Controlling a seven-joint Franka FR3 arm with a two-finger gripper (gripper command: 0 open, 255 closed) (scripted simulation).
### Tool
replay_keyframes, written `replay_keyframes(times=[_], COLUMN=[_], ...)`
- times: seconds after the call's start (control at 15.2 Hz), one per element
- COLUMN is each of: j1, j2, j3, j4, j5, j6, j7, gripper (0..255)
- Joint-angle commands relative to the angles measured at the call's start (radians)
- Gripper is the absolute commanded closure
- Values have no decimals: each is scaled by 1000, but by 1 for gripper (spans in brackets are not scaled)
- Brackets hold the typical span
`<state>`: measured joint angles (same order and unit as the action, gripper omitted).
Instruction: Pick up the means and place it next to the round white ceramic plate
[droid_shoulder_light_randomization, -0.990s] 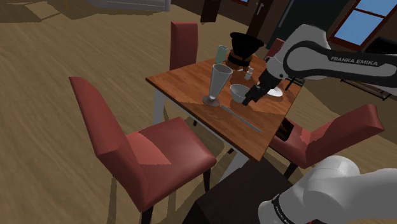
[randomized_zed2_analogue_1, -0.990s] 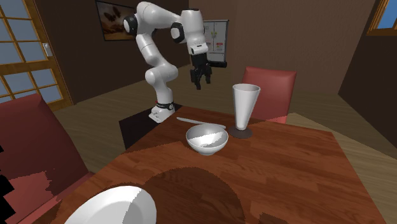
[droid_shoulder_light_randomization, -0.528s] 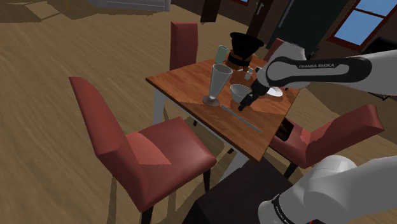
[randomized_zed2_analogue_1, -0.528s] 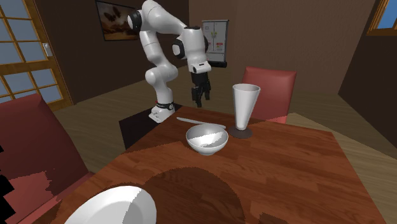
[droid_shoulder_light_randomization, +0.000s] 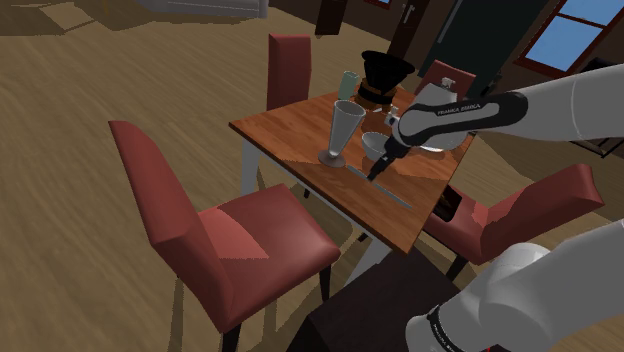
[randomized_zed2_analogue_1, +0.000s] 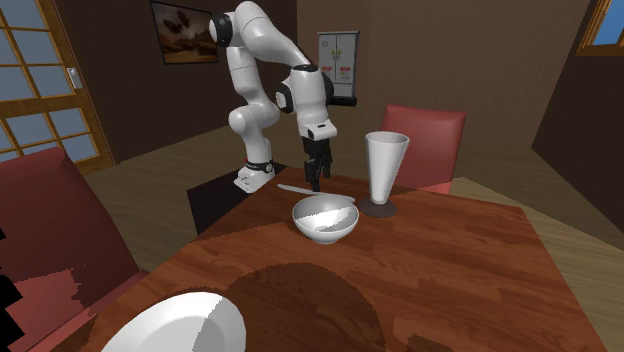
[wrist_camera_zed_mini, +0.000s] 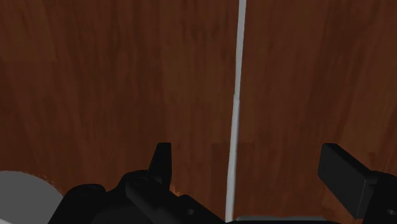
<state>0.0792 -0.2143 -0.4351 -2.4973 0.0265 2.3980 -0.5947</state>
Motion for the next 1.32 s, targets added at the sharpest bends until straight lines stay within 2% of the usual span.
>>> replay_keyframes(times=[0.0, 0.13, 0.66, 0.73, 1.25], j1=[5, 13, 13, 13, 13], j2=[25, 56, 56, 56, 56], j3=[-6, -11, -11, -11, -11], j4=[-9, -18, -18, -18, -18], j5=[15, 37, 37, 37, 37], j6=[33, 70, 70, 70, 70], j7=[-15, -31, -30, -30, -30], gripper=[0, 0, 0, 255, 255])
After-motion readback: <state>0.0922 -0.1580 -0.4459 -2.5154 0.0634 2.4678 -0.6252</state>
